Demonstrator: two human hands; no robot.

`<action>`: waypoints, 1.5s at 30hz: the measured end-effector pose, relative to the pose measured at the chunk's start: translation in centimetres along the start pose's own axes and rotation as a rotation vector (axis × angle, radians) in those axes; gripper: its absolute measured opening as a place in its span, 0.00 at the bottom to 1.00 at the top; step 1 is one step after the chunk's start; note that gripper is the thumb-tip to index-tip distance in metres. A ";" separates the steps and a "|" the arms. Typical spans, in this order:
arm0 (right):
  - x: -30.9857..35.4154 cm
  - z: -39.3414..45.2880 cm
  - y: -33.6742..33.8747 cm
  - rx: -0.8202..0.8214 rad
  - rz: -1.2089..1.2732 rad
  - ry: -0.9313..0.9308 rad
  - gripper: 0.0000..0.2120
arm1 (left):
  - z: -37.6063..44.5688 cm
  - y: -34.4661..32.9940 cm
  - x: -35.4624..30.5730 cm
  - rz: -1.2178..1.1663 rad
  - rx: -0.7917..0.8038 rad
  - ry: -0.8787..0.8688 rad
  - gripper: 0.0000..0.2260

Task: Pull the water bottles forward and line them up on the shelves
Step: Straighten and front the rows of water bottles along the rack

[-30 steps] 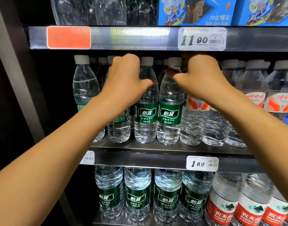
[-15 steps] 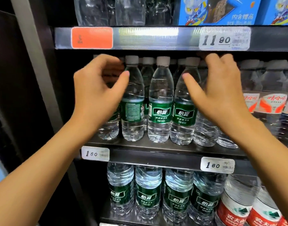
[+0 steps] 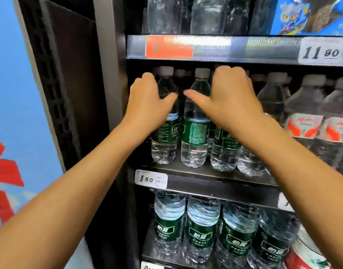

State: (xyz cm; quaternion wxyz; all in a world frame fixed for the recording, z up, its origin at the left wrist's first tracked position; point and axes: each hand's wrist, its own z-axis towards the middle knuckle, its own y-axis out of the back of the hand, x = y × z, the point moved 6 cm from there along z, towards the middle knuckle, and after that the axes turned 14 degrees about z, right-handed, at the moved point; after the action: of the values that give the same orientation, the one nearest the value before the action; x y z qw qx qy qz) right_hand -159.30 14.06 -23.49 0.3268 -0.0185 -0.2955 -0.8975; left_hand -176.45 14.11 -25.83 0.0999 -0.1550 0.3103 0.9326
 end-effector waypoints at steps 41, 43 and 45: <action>-0.2 1.6 -0.6 0.322 0.051 -0.100 0.28 | 0.2 -1.0 0.4 -0.140 0.098 0.057 0.23; -0.2 1.5 -0.6 0.294 0.048 -0.092 0.29 | 0.1 -1.4 0.8 -0.227 0.146 0.083 0.18; -0.1 1.6 -0.6 0.275 0.039 -0.085 0.30 | 0.3 -1.7 1.1 -0.335 0.213 0.116 0.13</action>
State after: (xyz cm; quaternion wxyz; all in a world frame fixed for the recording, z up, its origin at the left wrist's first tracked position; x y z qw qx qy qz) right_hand -159.79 15.33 -22.53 0.3306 -0.0174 -0.4291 -0.8404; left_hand -177.04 15.70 -26.88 0.2516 -0.2465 0.3822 0.8543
